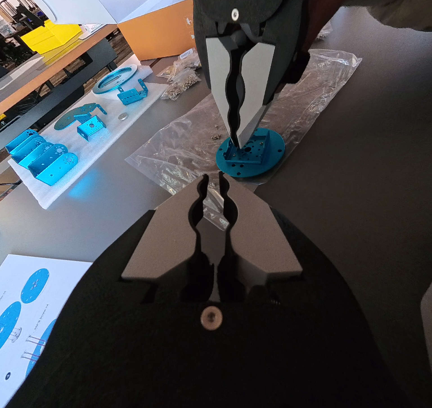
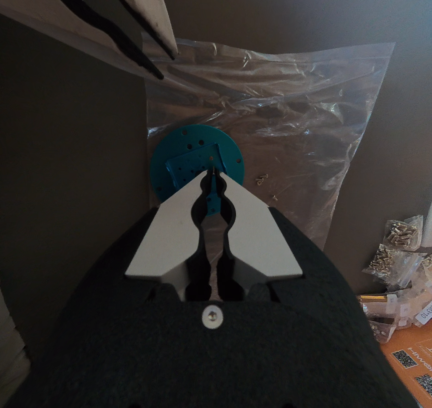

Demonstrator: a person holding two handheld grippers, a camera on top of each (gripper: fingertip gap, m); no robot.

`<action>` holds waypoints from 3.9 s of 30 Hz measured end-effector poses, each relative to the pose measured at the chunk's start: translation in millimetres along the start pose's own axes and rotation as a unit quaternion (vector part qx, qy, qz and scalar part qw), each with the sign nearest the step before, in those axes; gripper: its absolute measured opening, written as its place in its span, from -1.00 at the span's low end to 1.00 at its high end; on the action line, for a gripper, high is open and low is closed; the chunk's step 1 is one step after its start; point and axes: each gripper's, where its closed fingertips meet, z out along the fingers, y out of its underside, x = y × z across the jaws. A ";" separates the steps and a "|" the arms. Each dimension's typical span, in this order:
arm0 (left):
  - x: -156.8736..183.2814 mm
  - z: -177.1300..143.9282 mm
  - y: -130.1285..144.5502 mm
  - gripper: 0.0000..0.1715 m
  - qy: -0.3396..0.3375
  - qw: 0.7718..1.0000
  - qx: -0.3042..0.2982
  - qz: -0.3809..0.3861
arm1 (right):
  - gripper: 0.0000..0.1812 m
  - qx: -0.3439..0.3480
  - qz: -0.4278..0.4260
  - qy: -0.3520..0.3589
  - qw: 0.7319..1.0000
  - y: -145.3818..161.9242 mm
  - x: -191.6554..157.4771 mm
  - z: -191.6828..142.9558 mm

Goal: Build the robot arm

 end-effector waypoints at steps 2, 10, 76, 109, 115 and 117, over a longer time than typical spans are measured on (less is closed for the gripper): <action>-0.2 -0.3 -0.3 -0.91 -0.001 1.000 0.001 0.000 | -0.98 -0.004 0.000 -0.001 1.000 0.5 0.1 -1.3; -0.4 0.2 0.6 -0.91 0.003 1.000 -0.002 -0.008 | -0.98 -0.021 -0.082 0.029 0.996 0.8 -2.0 -5.3; 11.0 35.3 9.7 -0.72 0.161 0.950 -0.086 -0.255 | -0.65 0.296 0.064 -0.057 0.951 11.6 3.8 -29.1; 26.6 47.9 -9.2 -0.70 0.318 0.845 -0.092 -0.421 | -0.12 0.304 -0.088 0.051 0.947 11.5 -17.0 -13.5; 12.5 42.3 -26.3 -0.88 0.354 0.805 -0.040 -0.475 | -0.13 0.321 -0.148 0.100 0.930 7.0 -21.5 -20.0; 16.2 44.8 -25.5 -0.89 0.357 0.808 -0.051 -0.466 | -0.13 0.325 -0.165 0.111 0.924 5.6 -23.0 -21.5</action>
